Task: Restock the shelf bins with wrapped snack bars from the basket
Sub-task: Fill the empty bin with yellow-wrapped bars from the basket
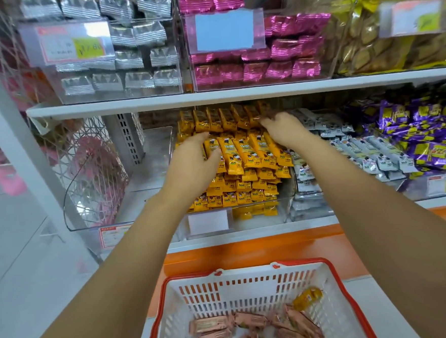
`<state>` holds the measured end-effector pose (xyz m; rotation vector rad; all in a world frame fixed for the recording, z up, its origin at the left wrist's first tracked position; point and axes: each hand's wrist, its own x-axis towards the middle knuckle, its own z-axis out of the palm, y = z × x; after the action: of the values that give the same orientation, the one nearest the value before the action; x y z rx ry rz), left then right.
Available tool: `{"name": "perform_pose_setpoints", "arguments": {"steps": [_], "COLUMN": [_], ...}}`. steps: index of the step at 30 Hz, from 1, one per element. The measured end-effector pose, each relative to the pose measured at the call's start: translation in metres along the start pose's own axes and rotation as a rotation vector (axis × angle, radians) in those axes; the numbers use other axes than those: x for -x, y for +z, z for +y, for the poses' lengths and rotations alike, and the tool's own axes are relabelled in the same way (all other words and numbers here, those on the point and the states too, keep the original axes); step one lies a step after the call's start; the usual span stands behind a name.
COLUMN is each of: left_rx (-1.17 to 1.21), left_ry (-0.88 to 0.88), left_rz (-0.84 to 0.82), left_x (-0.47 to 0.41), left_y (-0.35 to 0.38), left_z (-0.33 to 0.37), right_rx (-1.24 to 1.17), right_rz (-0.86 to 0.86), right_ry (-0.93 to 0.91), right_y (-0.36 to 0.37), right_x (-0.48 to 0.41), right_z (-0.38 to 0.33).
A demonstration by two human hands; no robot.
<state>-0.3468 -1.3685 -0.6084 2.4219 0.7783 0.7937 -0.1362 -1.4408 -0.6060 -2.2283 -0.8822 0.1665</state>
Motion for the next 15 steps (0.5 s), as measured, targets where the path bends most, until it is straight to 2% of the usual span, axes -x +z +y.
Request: {"name": "perform_pose_setpoints", "arguments": {"steps": [5,8,10,12,15], "left_rx": [0.023,0.127,0.126,0.083,-0.107], "left_ry": [0.025,0.087,0.107,0.080,0.024], "left_rz": [0.009,0.076,0.098,0.014,-0.284], "left_x": [0.021,0.043,0.065,0.092,0.130], "left_y": [0.002,0.005,0.013,0.025,0.051], "left_z": [0.004,0.002,-0.006,-0.020,-0.052], "right_rx": [0.018,0.105,0.178,0.236,0.306], "right_rz": [0.030,0.208,0.259,0.117,-0.320], "right_ry": [0.000,-0.114,-0.219,-0.289,-0.286], "right_y": [-0.007,-0.015,-0.018,-0.014,0.010], "right_x": [0.020,0.044,0.074,0.116,0.169], "right_z": [0.003,0.002,-0.001,-0.001,0.022]}}
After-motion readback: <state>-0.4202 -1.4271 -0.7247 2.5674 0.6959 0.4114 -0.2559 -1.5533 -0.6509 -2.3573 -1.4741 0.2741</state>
